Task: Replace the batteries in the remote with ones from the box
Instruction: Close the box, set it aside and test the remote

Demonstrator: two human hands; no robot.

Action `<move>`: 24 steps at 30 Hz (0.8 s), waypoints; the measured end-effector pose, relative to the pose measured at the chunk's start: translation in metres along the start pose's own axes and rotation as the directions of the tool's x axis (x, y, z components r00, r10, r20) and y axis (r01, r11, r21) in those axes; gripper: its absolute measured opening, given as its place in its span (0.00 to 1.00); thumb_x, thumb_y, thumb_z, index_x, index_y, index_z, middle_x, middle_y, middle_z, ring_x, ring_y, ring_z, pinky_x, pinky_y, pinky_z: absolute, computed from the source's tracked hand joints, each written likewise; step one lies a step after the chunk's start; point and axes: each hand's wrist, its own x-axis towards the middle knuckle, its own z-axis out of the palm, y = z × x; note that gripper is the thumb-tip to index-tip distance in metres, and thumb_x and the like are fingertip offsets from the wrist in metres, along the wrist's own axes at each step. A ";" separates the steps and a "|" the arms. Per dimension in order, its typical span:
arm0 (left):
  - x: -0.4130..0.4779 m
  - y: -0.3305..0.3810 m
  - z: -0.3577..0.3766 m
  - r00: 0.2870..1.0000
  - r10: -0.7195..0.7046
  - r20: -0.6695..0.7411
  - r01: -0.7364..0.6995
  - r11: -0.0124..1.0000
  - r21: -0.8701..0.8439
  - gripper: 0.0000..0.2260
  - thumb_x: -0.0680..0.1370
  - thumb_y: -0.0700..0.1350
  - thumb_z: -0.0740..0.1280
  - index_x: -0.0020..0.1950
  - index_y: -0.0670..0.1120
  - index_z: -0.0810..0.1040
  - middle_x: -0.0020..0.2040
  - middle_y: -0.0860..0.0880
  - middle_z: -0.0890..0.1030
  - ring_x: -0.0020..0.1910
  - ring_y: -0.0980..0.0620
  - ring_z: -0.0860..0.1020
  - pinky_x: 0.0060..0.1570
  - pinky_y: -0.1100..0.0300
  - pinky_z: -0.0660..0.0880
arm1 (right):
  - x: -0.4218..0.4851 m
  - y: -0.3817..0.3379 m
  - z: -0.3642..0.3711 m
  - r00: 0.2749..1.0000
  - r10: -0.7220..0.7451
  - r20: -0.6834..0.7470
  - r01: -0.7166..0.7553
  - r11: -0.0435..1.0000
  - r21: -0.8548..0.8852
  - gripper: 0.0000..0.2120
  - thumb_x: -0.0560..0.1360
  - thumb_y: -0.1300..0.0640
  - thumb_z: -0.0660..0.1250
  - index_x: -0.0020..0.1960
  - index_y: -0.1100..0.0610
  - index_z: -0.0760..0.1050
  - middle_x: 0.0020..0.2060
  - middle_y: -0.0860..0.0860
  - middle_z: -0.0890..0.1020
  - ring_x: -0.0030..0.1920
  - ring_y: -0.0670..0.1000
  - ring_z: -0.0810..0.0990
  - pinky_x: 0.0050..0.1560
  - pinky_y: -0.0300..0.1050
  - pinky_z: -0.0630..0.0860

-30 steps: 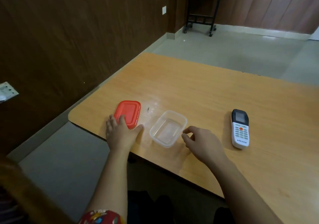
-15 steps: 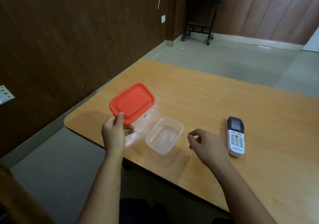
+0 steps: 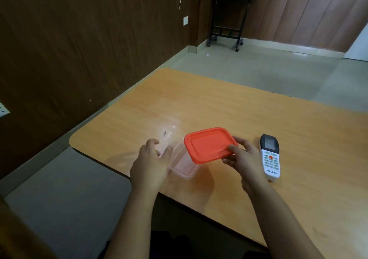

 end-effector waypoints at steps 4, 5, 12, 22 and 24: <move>0.014 -0.015 0.011 0.980 -0.036 0.194 0.042 0.999 -0.027 0.11 0.75 0.51 0.65 0.57 0.52 0.74 0.51 0.50 0.79 0.46 0.48 0.80 0.45 0.52 0.77 | 0.009 0.004 -0.008 0.999 -0.034 -0.009 0.033 0.994 -0.102 0.15 0.78 0.65 0.60 0.64 0.57 0.72 0.38 0.55 0.78 0.33 0.51 0.78 0.30 0.38 0.79; 0.014 -0.014 0.012 0.983 -0.019 0.184 0.036 0.995 -0.091 0.07 0.75 0.47 0.65 0.53 0.53 0.75 0.47 0.50 0.80 0.42 0.48 0.80 0.45 0.50 0.79 | 0.011 0.007 -0.009 0.999 -0.038 -0.006 0.036 0.990 -0.138 0.15 0.79 0.64 0.60 0.64 0.56 0.73 0.39 0.55 0.78 0.33 0.51 0.78 0.31 0.39 0.80; 0.026 -0.006 0.023 0.985 0.086 0.148 -0.038 0.953 -0.301 0.11 0.78 0.42 0.62 0.50 0.53 0.82 0.46 0.54 0.80 0.44 0.50 0.79 0.46 0.51 0.79 | 0.020 0.020 -0.008 0.997 -0.066 -0.028 0.051 0.929 -0.367 0.13 0.77 0.61 0.62 0.60 0.54 0.77 0.42 0.52 0.81 0.37 0.51 0.81 0.45 0.53 0.81; 0.024 0.007 0.032 0.951 0.003 0.309 0.167 0.836 -0.523 0.10 0.78 0.50 0.65 0.50 0.44 0.79 0.47 0.47 0.82 0.44 0.49 0.81 0.41 0.58 0.79 | 0.012 0.029 0.009 0.920 -0.360 -0.154 0.115 0.624 -0.773 0.11 0.75 0.49 0.62 0.45 0.54 0.80 0.38 0.50 0.82 0.41 0.53 0.78 0.38 0.43 0.69; 0.023 0.008 0.032 0.944 0.015 0.330 0.179 0.816 -0.550 0.08 0.76 0.46 0.69 0.50 0.43 0.80 0.48 0.46 0.83 0.44 0.50 0.82 0.38 0.62 0.79 | 0.012 0.030 0.008 0.915 -0.369 -0.160 0.111 0.614 -0.782 0.13 0.77 0.48 0.61 0.44 0.56 0.79 0.36 0.50 0.80 0.38 0.52 0.76 0.37 0.44 0.70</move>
